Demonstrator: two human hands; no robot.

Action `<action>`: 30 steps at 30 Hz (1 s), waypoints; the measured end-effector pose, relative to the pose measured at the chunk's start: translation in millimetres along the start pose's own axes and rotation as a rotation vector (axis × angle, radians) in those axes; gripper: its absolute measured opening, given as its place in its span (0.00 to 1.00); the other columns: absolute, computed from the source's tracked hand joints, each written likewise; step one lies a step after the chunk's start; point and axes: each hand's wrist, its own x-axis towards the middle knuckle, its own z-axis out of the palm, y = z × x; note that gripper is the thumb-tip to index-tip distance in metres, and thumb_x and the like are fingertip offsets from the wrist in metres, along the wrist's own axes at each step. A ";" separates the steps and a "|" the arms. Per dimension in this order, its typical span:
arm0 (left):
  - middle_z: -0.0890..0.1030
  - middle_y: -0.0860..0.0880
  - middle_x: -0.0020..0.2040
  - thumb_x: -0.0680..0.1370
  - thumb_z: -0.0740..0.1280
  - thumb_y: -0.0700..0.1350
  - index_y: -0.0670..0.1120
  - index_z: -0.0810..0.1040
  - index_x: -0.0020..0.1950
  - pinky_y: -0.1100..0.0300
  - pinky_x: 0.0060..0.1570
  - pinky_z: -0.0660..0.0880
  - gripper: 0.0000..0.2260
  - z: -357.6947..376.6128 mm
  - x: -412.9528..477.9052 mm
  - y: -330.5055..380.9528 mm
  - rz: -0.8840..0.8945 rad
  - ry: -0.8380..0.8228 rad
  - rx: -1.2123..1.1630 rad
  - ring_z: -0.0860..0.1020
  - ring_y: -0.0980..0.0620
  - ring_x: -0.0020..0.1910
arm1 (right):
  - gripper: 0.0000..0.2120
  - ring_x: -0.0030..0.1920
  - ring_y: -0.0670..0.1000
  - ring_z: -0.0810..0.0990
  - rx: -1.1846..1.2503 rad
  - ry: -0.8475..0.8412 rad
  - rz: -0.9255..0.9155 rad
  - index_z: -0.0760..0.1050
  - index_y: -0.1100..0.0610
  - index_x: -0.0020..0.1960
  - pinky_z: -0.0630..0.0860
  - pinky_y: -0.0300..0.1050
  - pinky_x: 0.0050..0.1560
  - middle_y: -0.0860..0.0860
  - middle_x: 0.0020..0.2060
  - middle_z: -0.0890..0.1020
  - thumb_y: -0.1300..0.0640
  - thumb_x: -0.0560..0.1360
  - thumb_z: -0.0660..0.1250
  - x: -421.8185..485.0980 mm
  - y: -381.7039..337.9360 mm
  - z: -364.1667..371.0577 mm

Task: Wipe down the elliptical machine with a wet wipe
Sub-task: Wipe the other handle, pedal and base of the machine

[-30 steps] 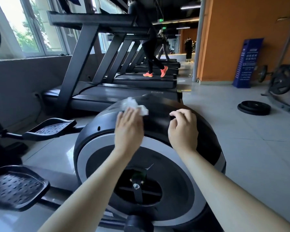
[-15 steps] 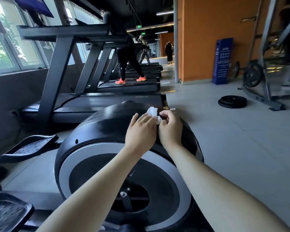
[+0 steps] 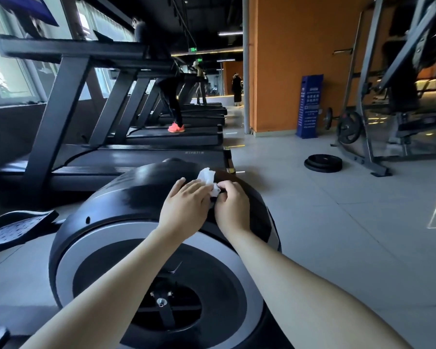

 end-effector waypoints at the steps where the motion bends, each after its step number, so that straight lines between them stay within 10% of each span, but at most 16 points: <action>1: 0.85 0.49 0.57 0.80 0.54 0.47 0.47 0.83 0.61 0.50 0.71 0.64 0.20 -2.6 -1.2 -6.6 -0.029 0.001 0.002 0.79 0.50 0.64 | 0.14 0.51 0.54 0.77 -0.026 0.005 -0.027 0.81 0.61 0.56 0.67 0.34 0.46 0.53 0.50 0.81 0.70 0.76 0.60 -2.4 -0.7 1.9; 8: 0.83 0.46 0.61 0.83 0.56 0.43 0.44 0.81 0.62 0.46 0.76 0.54 0.16 -26.2 -27.1 -84.1 -0.541 0.083 0.037 0.77 0.46 0.65 | 0.10 0.50 0.58 0.75 -0.219 0.056 -0.150 0.79 0.60 0.53 0.75 0.52 0.47 0.55 0.48 0.78 0.67 0.76 0.61 -9.0 -1.9 17.1; 19: 0.81 0.47 0.66 0.80 0.62 0.40 0.44 0.79 0.67 0.48 0.76 0.59 0.16 -6.5 -35.4 -14.3 0.040 0.048 -0.012 0.74 0.48 0.72 | 0.13 0.49 0.58 0.77 -0.236 0.061 -0.170 0.80 0.59 0.53 0.74 0.51 0.47 0.54 0.48 0.81 0.57 0.78 0.57 -16.6 -5.9 18.0; 30: 0.78 0.41 0.59 0.83 0.55 0.40 0.40 0.76 0.64 0.43 0.67 0.65 0.15 -24.8 -77.1 -128.2 -0.773 0.212 -0.149 0.72 0.40 0.62 | 0.17 0.51 0.56 0.76 -0.287 0.093 -0.251 0.81 0.57 0.56 0.74 0.49 0.48 0.52 0.50 0.81 0.56 0.78 0.55 -20.6 -5.5 24.7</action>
